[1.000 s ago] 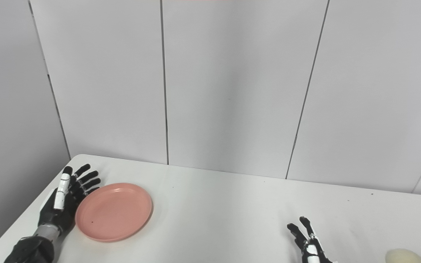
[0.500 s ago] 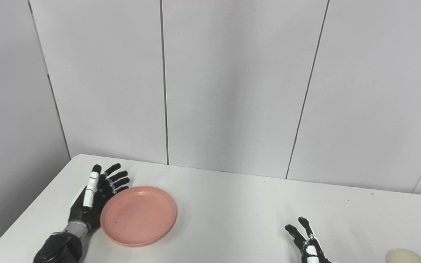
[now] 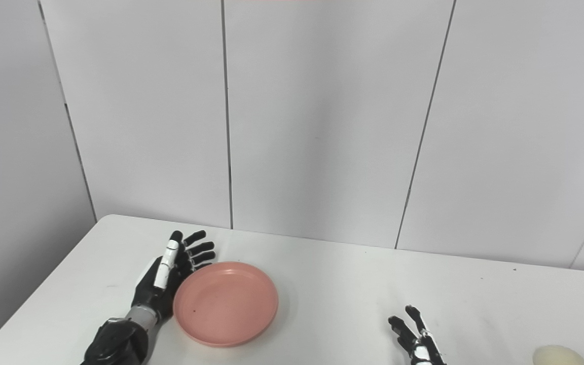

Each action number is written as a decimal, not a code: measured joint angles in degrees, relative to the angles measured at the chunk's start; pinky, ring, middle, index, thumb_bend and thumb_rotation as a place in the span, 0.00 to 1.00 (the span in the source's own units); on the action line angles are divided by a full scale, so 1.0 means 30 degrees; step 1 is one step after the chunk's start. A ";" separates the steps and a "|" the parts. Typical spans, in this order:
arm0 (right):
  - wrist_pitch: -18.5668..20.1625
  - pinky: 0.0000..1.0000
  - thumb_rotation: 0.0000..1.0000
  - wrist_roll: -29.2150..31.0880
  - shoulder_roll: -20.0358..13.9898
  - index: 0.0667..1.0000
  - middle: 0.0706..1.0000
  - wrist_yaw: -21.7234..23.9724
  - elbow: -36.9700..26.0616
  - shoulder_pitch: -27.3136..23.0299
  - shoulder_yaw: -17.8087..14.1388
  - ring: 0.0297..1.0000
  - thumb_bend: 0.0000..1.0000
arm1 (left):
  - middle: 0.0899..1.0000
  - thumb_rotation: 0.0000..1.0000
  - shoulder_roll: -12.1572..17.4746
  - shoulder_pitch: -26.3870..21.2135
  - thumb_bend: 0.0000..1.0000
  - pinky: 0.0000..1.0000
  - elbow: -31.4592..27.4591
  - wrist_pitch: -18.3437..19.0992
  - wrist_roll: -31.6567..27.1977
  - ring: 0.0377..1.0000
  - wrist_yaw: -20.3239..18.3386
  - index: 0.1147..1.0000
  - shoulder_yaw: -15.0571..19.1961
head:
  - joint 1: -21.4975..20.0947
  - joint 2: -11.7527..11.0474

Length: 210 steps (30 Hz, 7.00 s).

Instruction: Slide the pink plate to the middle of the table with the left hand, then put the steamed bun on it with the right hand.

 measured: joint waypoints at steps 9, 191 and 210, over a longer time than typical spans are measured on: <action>0.0504 0.90 1.00 -0.0726 0.0643 0.90 0.80 -0.0546 -0.0480 0.0194 0.0424 0.85 0.70 | 0.77 0.92 -0.1472 0.0096 0.73 0.80 -0.0851 0.0532 0.0590 0.80 0.1050 0.76 -0.0155 | -0.2227 0.0791; 1.0586 0.21 0.00 -1.4191 -1.1459 0.49 0.41 0.8362 -0.4566 -0.8330 0.1357 0.26 0.53 | 0.81 0.96 -0.6128 0.1309 0.63 0.79 -0.2707 0.1338 0.1071 0.81 0.1886 0.85 -0.1742 | -0.3255 0.1992; 1.0278 0.27 0.00 -1.4592 -0.7916 0.49 0.39 0.8345 -0.5291 -0.9131 0.4432 0.33 0.52 | 0.80 0.95 -0.6804 0.0785 0.62 0.80 -0.1189 -0.0175 0.1832 0.80 0.2223 0.86 -0.2026 | -0.0879 0.2051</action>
